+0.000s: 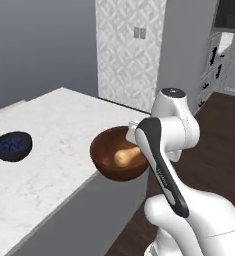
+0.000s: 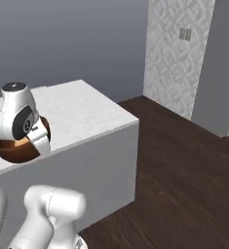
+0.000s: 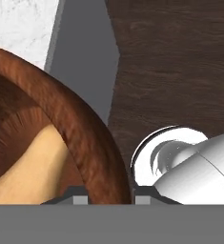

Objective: Pick the squash from the sink and place it in the bowl. Then pick the bowl and place it in the microwave. Then close the microwave door and press the start button.

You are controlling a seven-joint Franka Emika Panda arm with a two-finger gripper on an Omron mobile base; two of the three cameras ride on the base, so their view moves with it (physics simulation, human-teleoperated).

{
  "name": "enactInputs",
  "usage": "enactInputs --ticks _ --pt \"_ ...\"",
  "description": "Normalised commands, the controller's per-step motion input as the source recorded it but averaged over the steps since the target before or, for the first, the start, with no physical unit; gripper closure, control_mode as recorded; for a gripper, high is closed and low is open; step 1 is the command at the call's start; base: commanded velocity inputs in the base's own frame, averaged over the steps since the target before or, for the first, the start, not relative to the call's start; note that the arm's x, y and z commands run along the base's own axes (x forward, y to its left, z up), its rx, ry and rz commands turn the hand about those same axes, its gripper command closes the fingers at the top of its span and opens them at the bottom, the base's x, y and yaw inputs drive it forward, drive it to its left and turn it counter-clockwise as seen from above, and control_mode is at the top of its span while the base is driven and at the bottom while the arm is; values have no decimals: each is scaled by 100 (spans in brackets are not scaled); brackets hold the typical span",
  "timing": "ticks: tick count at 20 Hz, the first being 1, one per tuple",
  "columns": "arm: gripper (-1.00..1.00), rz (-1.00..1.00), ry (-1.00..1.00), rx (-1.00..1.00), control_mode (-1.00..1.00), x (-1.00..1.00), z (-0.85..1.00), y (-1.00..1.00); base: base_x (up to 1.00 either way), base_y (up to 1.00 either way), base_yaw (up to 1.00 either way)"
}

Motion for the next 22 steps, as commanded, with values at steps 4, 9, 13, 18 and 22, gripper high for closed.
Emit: enactInputs --ticks 4,9,13,18,22 --pt "100 0 0 0 100 0 0 0 4 -69 -68" --pt "100 0 0 0 100 0 0 0 29 -76 -63" --pt "100 0 0 0 100 0 0 0 64 -83 -51" --pt "100 0 0 0 100 0 0 0 97 -83 -35" --pt "100 0 0 0 100 0 0 0 100 -73 -24"
